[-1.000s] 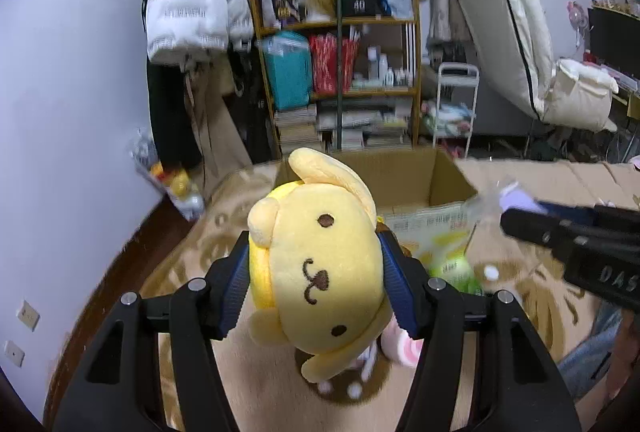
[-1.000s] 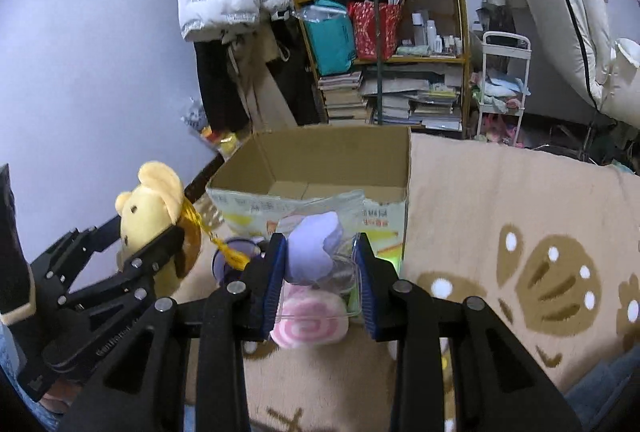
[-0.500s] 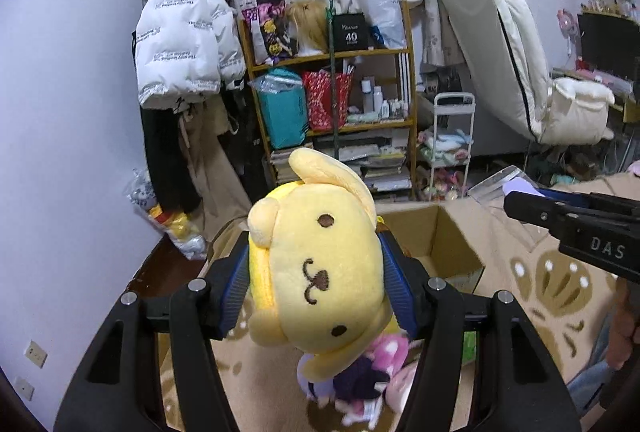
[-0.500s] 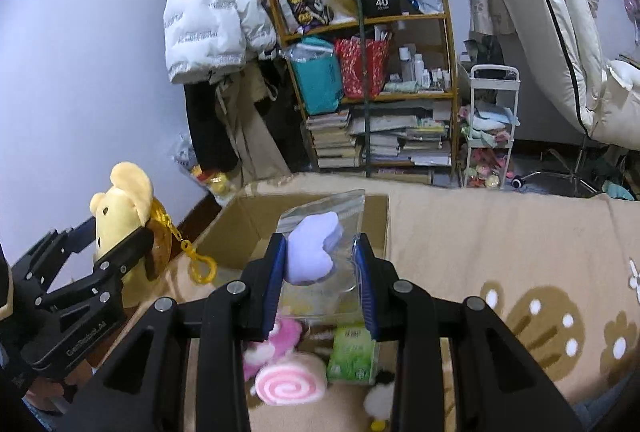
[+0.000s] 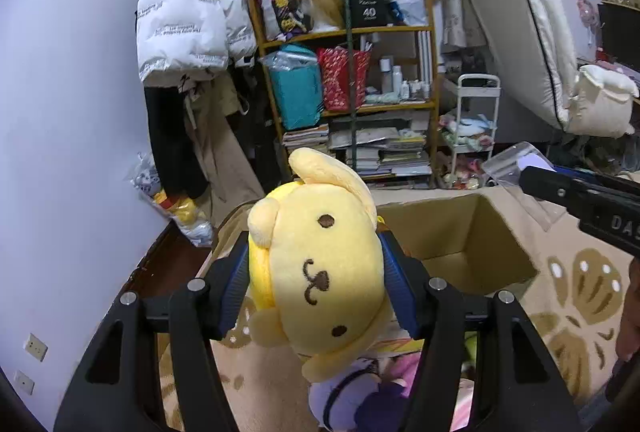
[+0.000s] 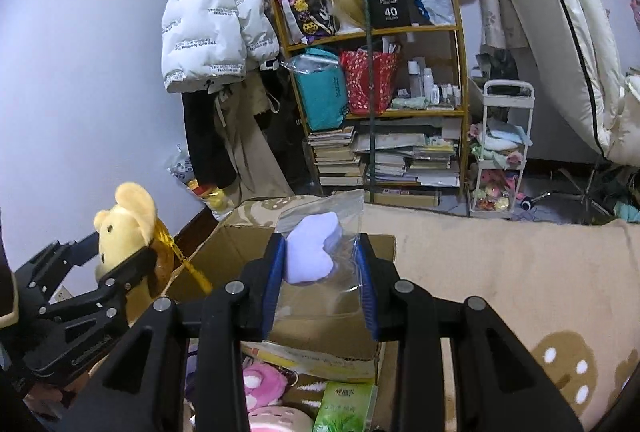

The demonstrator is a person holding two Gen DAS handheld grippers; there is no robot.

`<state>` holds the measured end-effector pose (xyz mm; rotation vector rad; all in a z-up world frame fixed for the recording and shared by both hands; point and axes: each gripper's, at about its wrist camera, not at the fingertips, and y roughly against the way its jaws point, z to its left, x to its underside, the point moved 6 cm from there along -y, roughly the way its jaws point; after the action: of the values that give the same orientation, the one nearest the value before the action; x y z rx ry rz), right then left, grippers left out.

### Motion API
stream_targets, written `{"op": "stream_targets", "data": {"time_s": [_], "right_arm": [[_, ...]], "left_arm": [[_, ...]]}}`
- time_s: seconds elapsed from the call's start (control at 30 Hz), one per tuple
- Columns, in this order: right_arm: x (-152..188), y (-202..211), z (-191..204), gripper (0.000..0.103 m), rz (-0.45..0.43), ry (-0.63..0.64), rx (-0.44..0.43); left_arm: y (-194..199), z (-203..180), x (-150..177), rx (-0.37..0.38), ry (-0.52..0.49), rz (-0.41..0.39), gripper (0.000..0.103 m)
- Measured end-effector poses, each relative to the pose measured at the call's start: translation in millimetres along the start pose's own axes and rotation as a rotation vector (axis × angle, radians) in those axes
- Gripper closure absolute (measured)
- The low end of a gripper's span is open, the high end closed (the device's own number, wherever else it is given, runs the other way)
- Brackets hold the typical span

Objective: Organize soft objects
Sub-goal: 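Carry the yellow dog and clear bag into the box and open both tools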

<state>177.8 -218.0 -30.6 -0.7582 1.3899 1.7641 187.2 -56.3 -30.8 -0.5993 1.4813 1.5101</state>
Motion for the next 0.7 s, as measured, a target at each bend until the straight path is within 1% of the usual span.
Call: {"op": "stream_targets", "data": {"time_s": [0.07,0.13,0.23,0.27,0.37,0.47,0.53,0.6,0.67,0.7], "right_arm": [[0,-9,-5,0.066,0.006,-0.035,-0.023],[-2,-15,-11,0.066,0.013,-0.059,-0.033],[-5,-23,-18,0.066,0.012,-0.063,-0.043],[-4,-25,-19,0.066,0.015,-0.07,-0.052],[3,-37,-20,0.066,0.047,-0.095,-0.089],[12,-46,-19,0.065,0.076,-0.081,-0.084],[19,-53,-17,0.065,0.102,-0.066,-0.076],[25,-58,-16,0.064,0.13,-0.051,-0.059],[30,-62,-16,0.063,0.154,-0.024,-0.018],[31,-63,-15,0.063,0.159,-0.014,-0.012]], "left_arm": [[-8,1,2,0.007,-0.002,0.006,0.042],[-16,1,2,0.029,0.0,0.017,0.042],[-27,-6,6,0.106,-0.02,0.043,0.042],[-29,-10,7,0.117,-0.034,0.044,0.042],[-35,-18,11,0.122,-0.062,0.054,0.041],[-41,-23,17,0.15,-0.054,0.092,0.041],[-45,-25,22,0.15,-0.059,0.111,0.04],[-46,-25,25,0.127,-0.064,0.118,0.031],[-45,-22,24,0.113,-0.057,0.116,0.026],[-45,-21,24,0.109,-0.051,0.115,0.022]]}}
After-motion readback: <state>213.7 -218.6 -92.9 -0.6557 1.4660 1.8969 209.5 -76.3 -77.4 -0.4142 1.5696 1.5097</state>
